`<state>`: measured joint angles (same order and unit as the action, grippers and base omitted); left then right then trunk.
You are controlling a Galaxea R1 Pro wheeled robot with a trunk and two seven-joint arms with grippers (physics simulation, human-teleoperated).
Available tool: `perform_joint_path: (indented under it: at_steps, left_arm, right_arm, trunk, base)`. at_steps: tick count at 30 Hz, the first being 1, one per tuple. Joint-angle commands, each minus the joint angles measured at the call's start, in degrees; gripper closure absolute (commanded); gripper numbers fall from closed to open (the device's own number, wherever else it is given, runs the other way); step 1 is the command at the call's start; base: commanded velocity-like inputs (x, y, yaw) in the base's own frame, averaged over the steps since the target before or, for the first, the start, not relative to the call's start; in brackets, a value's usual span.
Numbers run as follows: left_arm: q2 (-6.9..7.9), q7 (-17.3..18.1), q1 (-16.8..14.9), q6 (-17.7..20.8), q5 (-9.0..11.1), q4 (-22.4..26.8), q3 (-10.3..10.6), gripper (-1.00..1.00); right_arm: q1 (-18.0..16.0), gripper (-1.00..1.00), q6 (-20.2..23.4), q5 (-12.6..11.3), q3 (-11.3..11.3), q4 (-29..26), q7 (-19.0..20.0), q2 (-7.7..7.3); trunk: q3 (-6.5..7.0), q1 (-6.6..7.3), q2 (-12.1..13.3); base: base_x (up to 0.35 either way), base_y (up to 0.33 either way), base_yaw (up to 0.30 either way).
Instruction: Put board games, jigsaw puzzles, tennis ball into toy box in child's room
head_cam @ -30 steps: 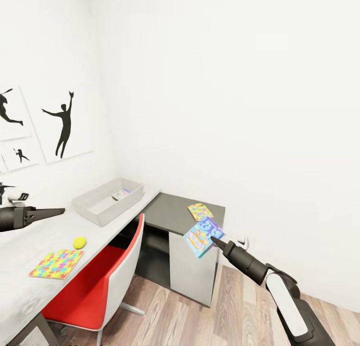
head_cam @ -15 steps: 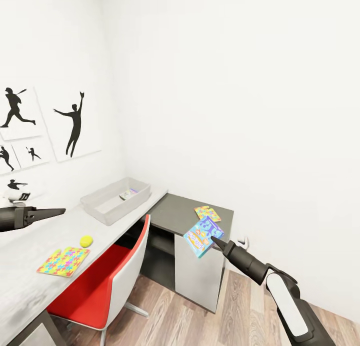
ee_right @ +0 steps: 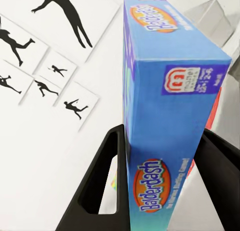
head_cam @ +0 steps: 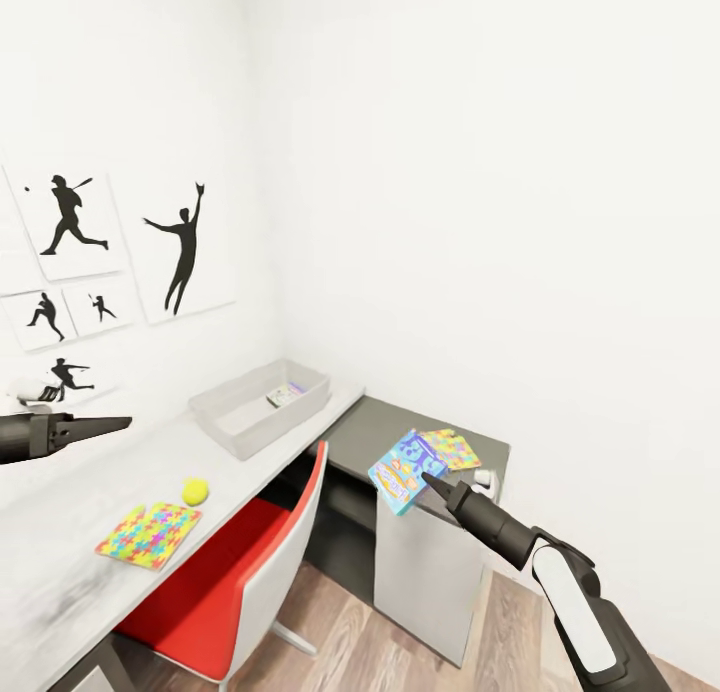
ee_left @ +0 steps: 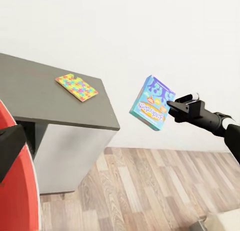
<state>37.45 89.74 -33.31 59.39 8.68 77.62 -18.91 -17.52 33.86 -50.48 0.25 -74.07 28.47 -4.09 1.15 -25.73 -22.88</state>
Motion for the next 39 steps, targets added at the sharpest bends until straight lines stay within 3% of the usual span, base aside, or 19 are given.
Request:
perform_joint_path:
  at_steps: [1,13,20,23,26,27,30,34,39]
  left_arm:
    - [0.00,0.26,-0.02,0.61,-0.07,-0.01,0.02,-1.00]
    - [-0.01,0.26,-0.04,0.61,-0.15,0.16,0.08,-1.00]
    - [-0.05,0.26,-0.05,0.61,-0.11,0.20,0.24,-1.00]
    - [-0.07,0.26,-0.08,0.61,-0.07,0.23,0.61,-1.00]
    - [-0.25,0.26,-0.08,0.61,-0.07,0.25,0.75,-1.00]
    - [-0.27,0.26,-0.08,0.61,-0.07,0.25,0.77,-1.00]
    - [-0.28,0.26,-0.07,0.61,0.00,0.21,0.85,-1.00]
    - [-0.26,0.26,-0.07,0.61,0.01,0.03,0.89,-1.00]
    - [-0.10,0.26,-0.08,0.61,0.02,-0.01,0.94,-1.00]
  right_arm:
    - [0.00,1.00,0.33,-0.59,0.02,-0.02,-0.07,-0.04]
    - [-0.05,1.00,0.56,-0.59,-0.17,-0.09,0.10,-0.16]
    - [-0.71,1.00,4.66,-0.70,-0.36,-5.66,-0.53,-0.20]
    - [-4.65,1.00,10.59,-0.83,-1.22,-6.36,-4.53,-0.03]
    - [-13.47,1.00,17.70,-1.21,-1.94,-5.36,-14.77,0.89]
    - [-14.97,1.00,18.50,-1.30,-1.99,-5.03,-16.55,1.15]
    - [-23.32,1.00,22.20,-1.85,-2.07,-2.19,-24.11,3.56]
    - [-30.44,1.00,24.39,-2.10,-2.08,3.17,-26.79,5.60]
    - [-32.90,1.00,24.88,-2.13,-1.96,4.92,-27.51,6.92]
  trunk:
    - [-0.02,-0.05,-0.04]
    - [-0.02,-0.05,-0.04]
    - [-0.02,-0.05,-0.04]
    - [-0.02,-0.05,-0.04]
    - [-0.02,-0.05,-0.04]
    - [-0.02,-0.05,-0.04]
    - [-0.02,-0.05,-0.04]
    - [-0.02,-0.05,-0.04]
    - [-0.02,-0.05,-0.04]
  base:
    - [0.319,0.000,0.288]
    - [0.288,0.000,0.055]
    - [0.030,0.000,0.000]
    - [0.003,0.000,0.000]
    - [0.000,0.000,0.000]
    - [0.000,0.000,0.000]
    - [0.000,0.000,0.000]
    - [0.000,0.000,0.000]
    - [0.000,0.000,0.004]
